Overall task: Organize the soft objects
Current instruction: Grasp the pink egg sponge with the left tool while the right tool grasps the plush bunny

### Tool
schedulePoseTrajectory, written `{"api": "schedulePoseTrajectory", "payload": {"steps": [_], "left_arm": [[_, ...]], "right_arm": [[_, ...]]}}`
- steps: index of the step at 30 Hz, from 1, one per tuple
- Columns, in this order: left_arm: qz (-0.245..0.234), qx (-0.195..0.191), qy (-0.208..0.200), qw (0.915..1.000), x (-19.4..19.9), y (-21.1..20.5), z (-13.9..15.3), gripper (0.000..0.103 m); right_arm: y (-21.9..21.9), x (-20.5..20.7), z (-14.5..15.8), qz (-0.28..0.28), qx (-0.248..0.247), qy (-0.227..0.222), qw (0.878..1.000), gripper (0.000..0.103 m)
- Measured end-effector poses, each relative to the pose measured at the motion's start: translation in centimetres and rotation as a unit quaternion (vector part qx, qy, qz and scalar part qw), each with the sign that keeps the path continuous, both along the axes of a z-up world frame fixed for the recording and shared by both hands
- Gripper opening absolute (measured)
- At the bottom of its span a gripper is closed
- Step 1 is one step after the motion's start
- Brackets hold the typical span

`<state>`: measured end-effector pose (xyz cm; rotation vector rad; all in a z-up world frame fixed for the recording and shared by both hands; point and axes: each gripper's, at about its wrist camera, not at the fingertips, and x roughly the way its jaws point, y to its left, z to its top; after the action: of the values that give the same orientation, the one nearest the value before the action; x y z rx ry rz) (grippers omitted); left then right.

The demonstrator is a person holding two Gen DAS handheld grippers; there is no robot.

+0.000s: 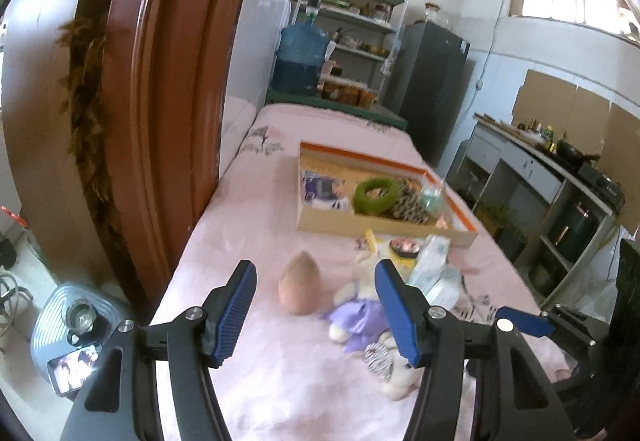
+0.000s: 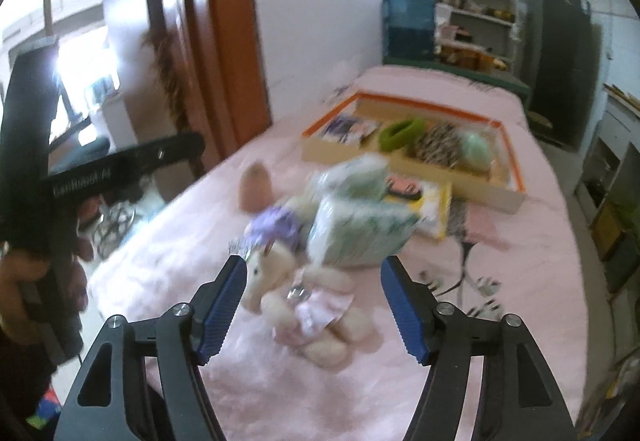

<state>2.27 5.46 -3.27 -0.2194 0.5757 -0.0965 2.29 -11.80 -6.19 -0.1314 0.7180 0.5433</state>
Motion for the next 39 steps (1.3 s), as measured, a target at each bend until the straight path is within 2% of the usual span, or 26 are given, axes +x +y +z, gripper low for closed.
{"api": "schedulePoseTrajectory", "payload": {"steps": [4, 7, 17, 23, 28, 29, 33, 39], "left_arm": [[-0.001, 0.003, 0.022, 0.9998, 0.9, 0.2, -1.5, 0.061], [-0.001, 0.005, 0.032, 0.9995, 2.0, 0.3, -2.2, 0.061], [-0.008, 0.057, 0.105, 0.9928, 7.6, -0.5, -6.2, 0.061], [-0.017, 0.023, 0.124, 0.9919, 8.9, 0.2, -7.3, 0.060], [-0.037, -0.012, 0.127, 0.9912, 9.2, 0.3, -7.7, 0.038], [-0.042, -0.018, 0.127, 0.9909, 9.3, 0.1, -7.7, 0.038], [-0.040, -0.020, 0.122, 0.9915, 9.0, 0.0, -7.6, 0.037], [-0.030, -0.031, 0.110, 0.9930, 8.2, 0.4, -7.3, 0.037]], "right_arm": [[1.1, 0.1, -2.3, 0.015, -0.031, 0.013, 0.999, 0.071], [1.4, 0.5, -3.2, 0.018, -0.036, 0.021, 0.999, 0.071], [1.9, 1.9, -4.7, 0.019, -0.045, 0.035, 0.998, 0.072], [2.0, 2.5, -5.1, 0.020, -0.038, 0.042, 0.998, 0.072], [2.1, 2.8, -5.3, 0.023, -0.040, 0.046, 0.998, 0.070], [2.1, 2.8, -5.3, 0.021, -0.042, 0.048, 0.998, 0.064], [1.8, 2.9, -5.4, 0.016, -0.034, 0.055, 0.998, 0.057], [1.1, 2.7, -5.0, 0.013, -0.018, 0.059, 0.998, 0.050]]}}
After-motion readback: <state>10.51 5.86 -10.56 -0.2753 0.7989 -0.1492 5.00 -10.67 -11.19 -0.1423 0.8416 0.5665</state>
